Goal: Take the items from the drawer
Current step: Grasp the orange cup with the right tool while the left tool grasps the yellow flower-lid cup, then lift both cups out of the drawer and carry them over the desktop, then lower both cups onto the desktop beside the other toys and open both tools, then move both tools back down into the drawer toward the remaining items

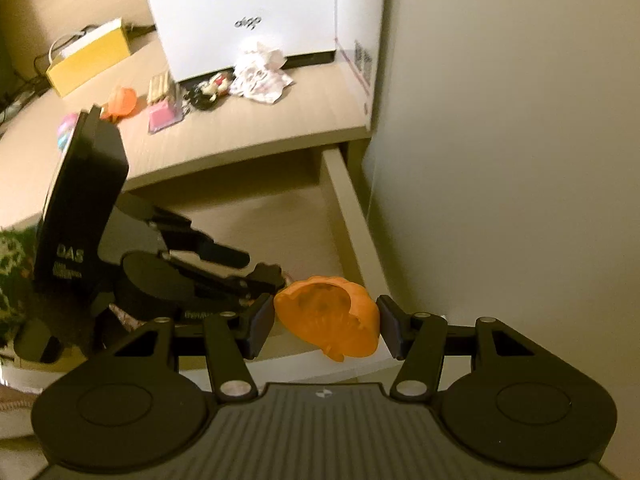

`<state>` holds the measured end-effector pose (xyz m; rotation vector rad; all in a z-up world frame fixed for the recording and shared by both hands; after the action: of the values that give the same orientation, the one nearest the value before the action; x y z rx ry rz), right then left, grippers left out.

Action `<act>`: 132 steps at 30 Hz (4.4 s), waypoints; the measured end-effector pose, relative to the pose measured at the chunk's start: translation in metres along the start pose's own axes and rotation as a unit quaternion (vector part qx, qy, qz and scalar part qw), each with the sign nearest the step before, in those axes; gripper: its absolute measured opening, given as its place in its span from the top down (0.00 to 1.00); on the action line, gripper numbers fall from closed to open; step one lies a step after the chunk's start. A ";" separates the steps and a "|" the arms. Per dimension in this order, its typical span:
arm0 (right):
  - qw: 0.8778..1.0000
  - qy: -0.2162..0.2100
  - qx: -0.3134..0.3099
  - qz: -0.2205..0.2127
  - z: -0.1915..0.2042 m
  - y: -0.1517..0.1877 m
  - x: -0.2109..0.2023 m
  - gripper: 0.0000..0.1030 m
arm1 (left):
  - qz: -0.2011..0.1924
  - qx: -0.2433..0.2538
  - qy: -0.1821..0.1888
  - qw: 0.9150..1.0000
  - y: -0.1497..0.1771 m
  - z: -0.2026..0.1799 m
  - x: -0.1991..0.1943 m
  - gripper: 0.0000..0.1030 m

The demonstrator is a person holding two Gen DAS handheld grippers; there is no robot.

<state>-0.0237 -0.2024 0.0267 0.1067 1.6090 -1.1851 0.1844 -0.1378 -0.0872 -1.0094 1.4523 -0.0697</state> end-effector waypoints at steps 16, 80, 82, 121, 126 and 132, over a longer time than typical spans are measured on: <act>1.000 0.005 -0.014 0.000 -0.012 -0.008 0.007 0.46 | 0.011 0.025 -0.010 1.000 0.003 0.005 0.031 0.54; 0.988 -0.072 -0.120 -0.068 0.095 -0.185 0.184 0.55 | -0.184 -0.178 -0.219 0.942 -0.016 0.193 -0.153 0.56; 0.988 -0.071 -0.121 -0.066 0.094 -0.186 0.182 0.51 | -0.187 -0.178 -0.219 0.941 -0.016 0.190 -0.160 0.56; 0.971 -0.180 -0.155 -0.040 0.075 -0.137 0.126 0.29 | -0.166 -0.250 -0.254 0.919 0.052 0.168 -0.218 0.56; 0.912 -0.285 -0.267 0.125 0.140 -0.036 0.107 0.37 | -0.163 -0.274 -0.281 0.905 0.076 0.170 -0.247 0.57; 0.830 -0.322 -0.394 0.230 0.217 0.038 0.141 0.50 | -0.146 -0.295 -0.285 0.900 0.100 0.163 -0.257 0.57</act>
<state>0.0896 -0.4077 -0.0887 -0.3867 1.2323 -0.0813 0.2189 0.1616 0.0206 -1.5793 0.7723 0.4459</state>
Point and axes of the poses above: each gripper's, at about its wrist camera, not at the fingertips, and x roughly the way its jaws point, z to its left, y to its underside, the point moved 4 cm from there along x, roughly the way its jaws point, and after that the axes turned 8 degrees about -z, right-handed, at the moved point
